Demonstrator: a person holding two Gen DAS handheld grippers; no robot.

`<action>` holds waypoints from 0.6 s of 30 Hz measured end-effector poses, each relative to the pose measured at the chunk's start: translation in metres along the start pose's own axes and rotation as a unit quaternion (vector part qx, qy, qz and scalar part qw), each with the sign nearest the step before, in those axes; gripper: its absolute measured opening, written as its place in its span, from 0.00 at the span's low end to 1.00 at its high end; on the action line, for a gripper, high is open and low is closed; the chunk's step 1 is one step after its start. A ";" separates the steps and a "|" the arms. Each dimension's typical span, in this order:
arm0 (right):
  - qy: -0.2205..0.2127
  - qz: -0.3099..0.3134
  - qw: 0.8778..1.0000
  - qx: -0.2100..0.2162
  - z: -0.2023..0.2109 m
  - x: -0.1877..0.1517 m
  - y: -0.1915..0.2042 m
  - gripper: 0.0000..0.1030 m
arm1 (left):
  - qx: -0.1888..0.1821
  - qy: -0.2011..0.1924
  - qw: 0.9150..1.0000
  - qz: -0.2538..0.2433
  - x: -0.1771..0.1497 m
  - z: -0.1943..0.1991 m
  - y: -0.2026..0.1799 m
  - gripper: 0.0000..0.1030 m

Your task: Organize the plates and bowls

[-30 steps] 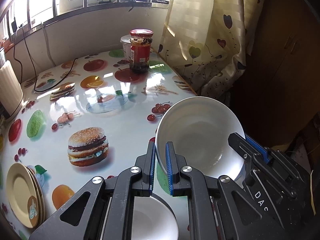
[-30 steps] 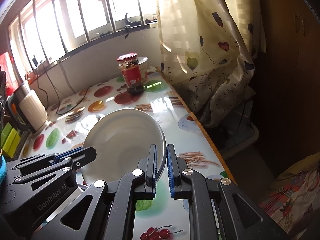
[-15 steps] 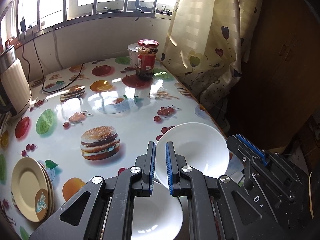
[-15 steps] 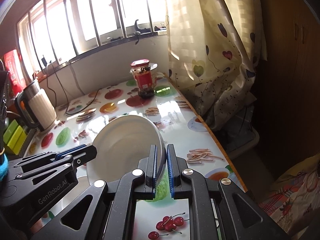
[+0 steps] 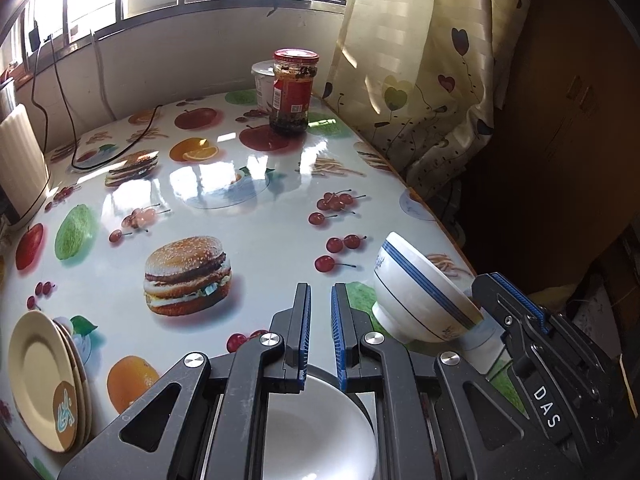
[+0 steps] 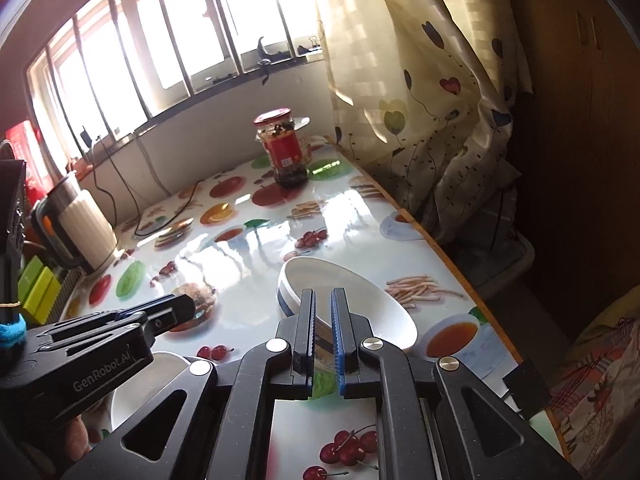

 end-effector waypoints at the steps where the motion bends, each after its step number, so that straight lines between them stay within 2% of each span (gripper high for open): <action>1: 0.002 -0.002 1.000 -0.006 0.000 0.000 -0.003 0.09 | -0.003 0.005 1.000 0.004 0.001 -0.003 0.001 0.10; 7: 0.029 -0.029 0.999 0.025 -0.014 -0.009 -0.006 0.09 | -0.011 0.012 1.000 0.018 0.003 -0.007 0.003 0.10; 12: 0.035 -0.027 0.998 0.032 -0.019 -0.014 0.001 0.10 | -0.022 0.010 0.999 0.023 0.006 -0.004 0.002 0.10; 15: 0.040 -0.024 0.998 0.036 -0.023 -0.016 0.003 0.14 | -0.027 0.010 0.999 0.022 0.008 -0.002 0.000 0.11; 17: 0.040 -0.025 0.998 0.039 -0.023 -0.017 0.004 0.14 | -0.031 0.008 0.999 0.024 0.009 -0.002 -0.002 0.13; 18: 0.039 -0.025 0.998 0.041 -0.023 -0.017 0.004 0.15 | -0.035 0.010 0.999 0.023 0.009 -0.003 -0.003 0.18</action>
Point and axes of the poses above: each gripper's, at about its wrist camera, not at the fingertips, and z roughly against the way its jaws point, y to its left, x to its top, the point moved 5 cm from there along -z, roughly the way its jaws point, and after that the axes turned 8 degrees about z, right-handed, at the moved point
